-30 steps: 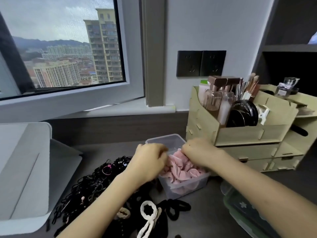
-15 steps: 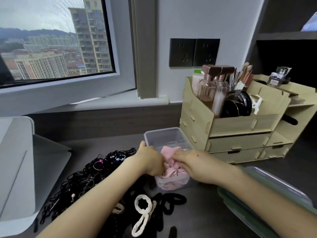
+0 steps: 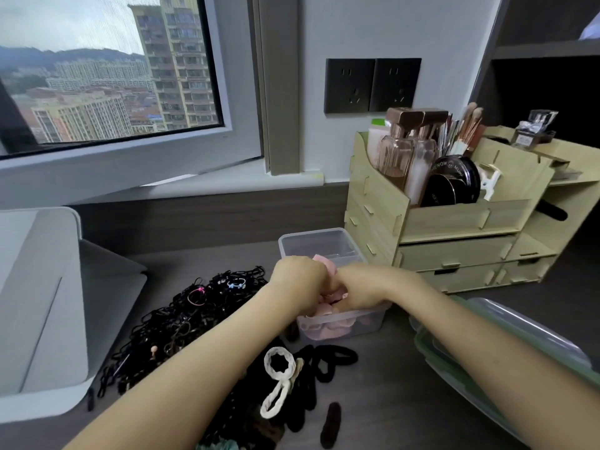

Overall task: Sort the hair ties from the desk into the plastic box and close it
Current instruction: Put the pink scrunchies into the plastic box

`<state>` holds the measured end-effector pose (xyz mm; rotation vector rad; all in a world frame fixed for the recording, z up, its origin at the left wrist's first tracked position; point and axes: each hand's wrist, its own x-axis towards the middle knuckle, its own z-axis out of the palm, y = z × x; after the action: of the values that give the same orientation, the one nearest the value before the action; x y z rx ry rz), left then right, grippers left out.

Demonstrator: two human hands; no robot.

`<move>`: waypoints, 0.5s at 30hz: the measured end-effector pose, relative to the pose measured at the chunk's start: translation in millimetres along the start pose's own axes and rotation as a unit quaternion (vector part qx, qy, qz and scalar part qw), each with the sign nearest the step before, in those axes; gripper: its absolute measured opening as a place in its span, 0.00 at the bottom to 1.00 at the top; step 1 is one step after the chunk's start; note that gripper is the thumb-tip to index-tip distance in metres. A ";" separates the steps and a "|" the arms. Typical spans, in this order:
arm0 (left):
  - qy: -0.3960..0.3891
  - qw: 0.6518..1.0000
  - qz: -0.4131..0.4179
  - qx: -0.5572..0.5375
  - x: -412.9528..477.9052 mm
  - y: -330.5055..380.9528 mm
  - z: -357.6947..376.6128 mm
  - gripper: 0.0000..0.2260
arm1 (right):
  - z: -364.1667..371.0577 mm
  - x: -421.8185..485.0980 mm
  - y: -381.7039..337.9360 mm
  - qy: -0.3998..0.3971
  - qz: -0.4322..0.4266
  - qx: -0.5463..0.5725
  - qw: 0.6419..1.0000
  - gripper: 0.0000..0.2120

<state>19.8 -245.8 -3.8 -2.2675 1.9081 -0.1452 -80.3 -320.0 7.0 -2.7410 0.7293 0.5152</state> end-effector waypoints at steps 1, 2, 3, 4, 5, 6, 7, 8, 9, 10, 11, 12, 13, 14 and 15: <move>0.012 0.999 0.021 0.024 1.8 -1.0 0.4 0.18 | 1.8 -5.0 1.5 0.044 0.001 -0.003 0.999 0.12; 0.024 0.998 0.042 0.040 3.1 -2.7 1.9 0.18 | 3.9 -9.5 2.8 0.087 0.002 -0.014 0.996 0.14; 0.029 0.997 0.061 0.041 4.2 -4.7 4.5 0.18 | 5.9 -13.7 3.6 0.121 0.000 -0.028 0.992 0.16; 0.019 0.997 0.076 0.028 5.3 -6.3 6.8 0.18 | 7.6 -17.2 4.3 0.139 -0.002 -0.036 0.990 0.17; -0.007 0.996 0.085 0.005 7.3 -7.4 9.2 0.18 | 9.0 -19.5 4.9 0.142 -0.007 -0.030 0.989 0.18; -0.050 0.994 0.091 -0.013 9.8 -7.4 10.1 0.18 | 9.6 -20.3 5.1 0.128 -0.009 -0.010 0.992 0.20; -0.099 0.990 0.096 -0.013 13.3 -5.9 10.6 0.19 | 9.3 -20.5 5.8 0.106 -0.011 0.009 0.994 0.21; -0.143 0.985 0.097 0.004 18.0 -3.9 10.6 0.19 | 8.8 -18.2 6.9 0.083 -0.008 0.018 0.996 0.20; -0.175 0.979 0.097 0.027 22.7 -1.8 9.4 0.19 | 7.2 -15.9 6.6 0.067 -0.004 0.011 0.998 0.19; -0.195 0.975 0.096 0.046 26.6 0.5 7.4 0.19 | 6.6 -11.8 5.9 0.052 0.007 0.000 0.999 0.22; -0.205 0.973 0.089 0.057 28.7 2.6 5.8 0.19 | 6.3 -7.3 3.7 0.042 0.021 -0.015 0.999 0.26; -0.207 0.973 0.079 0.064 29.5 4.6 4.4 0.19 | 6.1 -2.3 1.7 0.035 0.035 -0.030 0.998 0.25; -0.203 0.974 0.073 0.066 29.7 6.2 4.1 0.19 | 6.5 2.1 -0.6 0.041 0.047 -0.038 0.997 0.22; -0.199 0.975 0.074 0.061 28.9 6.5 3.9 0.19 | 7.3 4.7 -3.0 0.046 0.060 -0.043 0.996 0.19; -0.193 0.977 0.077 0.047 27.8 5.3 3.6 0.19 | 8.1 6.2 -3.9 0.056 0.069 -0.049 0.995 0.18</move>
<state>20.2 -273.8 -9.4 -1.9068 1.8149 0.2063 -75.5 -316.7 -2.2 -2.8431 0.9493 0.4387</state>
